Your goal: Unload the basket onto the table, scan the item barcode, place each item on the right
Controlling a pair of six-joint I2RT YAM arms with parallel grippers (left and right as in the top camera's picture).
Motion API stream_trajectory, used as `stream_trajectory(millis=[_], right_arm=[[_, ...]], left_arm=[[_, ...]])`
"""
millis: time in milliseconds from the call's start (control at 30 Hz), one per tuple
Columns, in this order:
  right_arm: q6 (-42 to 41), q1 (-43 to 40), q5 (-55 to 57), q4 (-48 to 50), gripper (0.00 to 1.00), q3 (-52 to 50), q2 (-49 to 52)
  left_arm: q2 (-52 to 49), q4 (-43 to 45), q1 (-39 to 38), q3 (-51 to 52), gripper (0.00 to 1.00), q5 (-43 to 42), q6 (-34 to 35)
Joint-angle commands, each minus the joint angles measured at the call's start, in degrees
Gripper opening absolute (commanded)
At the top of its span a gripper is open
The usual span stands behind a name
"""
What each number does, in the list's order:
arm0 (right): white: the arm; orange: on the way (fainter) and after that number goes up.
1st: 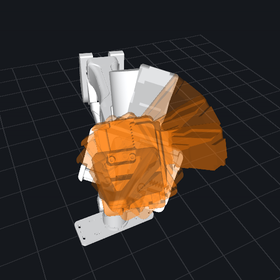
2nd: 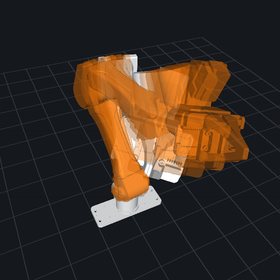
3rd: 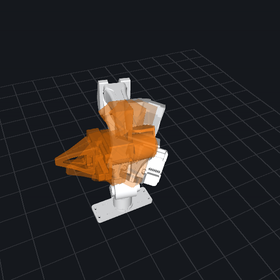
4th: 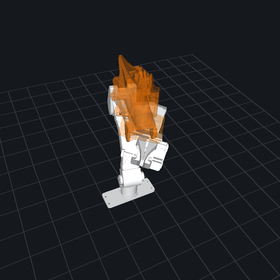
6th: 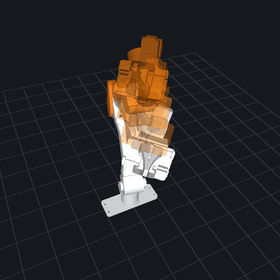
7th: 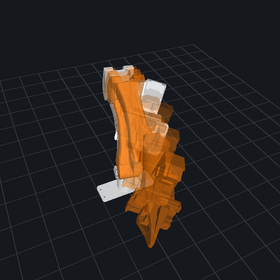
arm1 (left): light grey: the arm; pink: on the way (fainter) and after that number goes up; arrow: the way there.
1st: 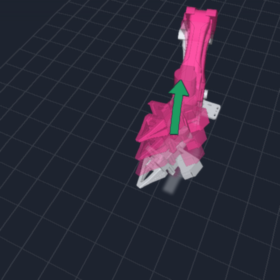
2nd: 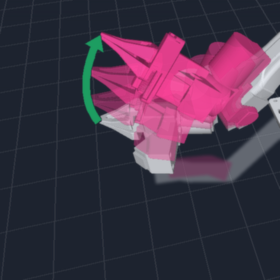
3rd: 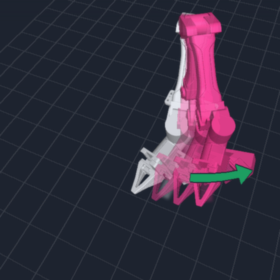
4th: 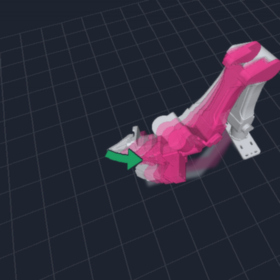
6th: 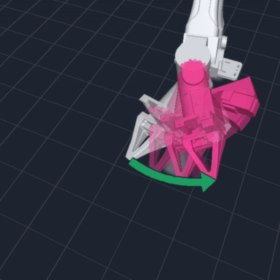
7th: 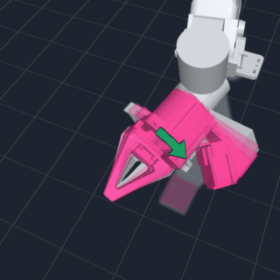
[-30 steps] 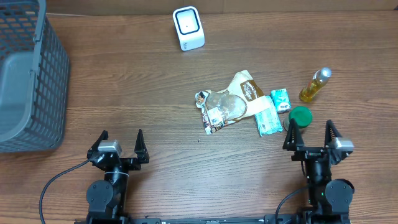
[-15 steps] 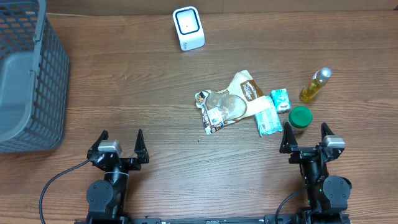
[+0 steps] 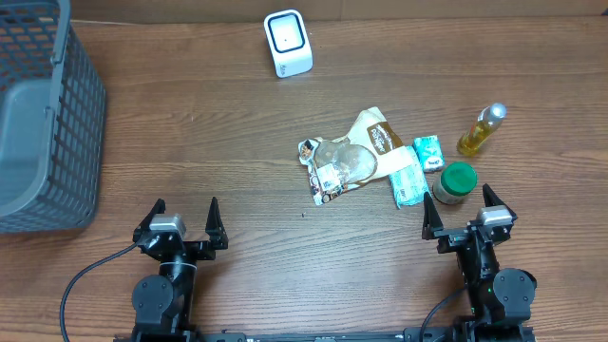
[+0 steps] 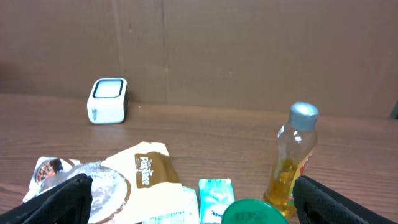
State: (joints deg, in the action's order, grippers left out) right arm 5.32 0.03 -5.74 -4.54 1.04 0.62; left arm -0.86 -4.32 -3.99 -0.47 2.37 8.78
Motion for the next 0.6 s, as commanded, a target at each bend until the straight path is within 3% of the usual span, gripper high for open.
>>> stream_trajectory(millis=[0,567], right_arm=[[0.7,-0.1,0.7,0.1,1.0,-0.6,-0.5],[0.3,-0.1,1.1,0.1,1.0,-0.6,-0.5]], left_arm=[[0.6,0.1,0.2,0.2,1.0,0.6,-1.1],[0.6,0.1,0.2,0.2,1.0,0.6,-1.1]])
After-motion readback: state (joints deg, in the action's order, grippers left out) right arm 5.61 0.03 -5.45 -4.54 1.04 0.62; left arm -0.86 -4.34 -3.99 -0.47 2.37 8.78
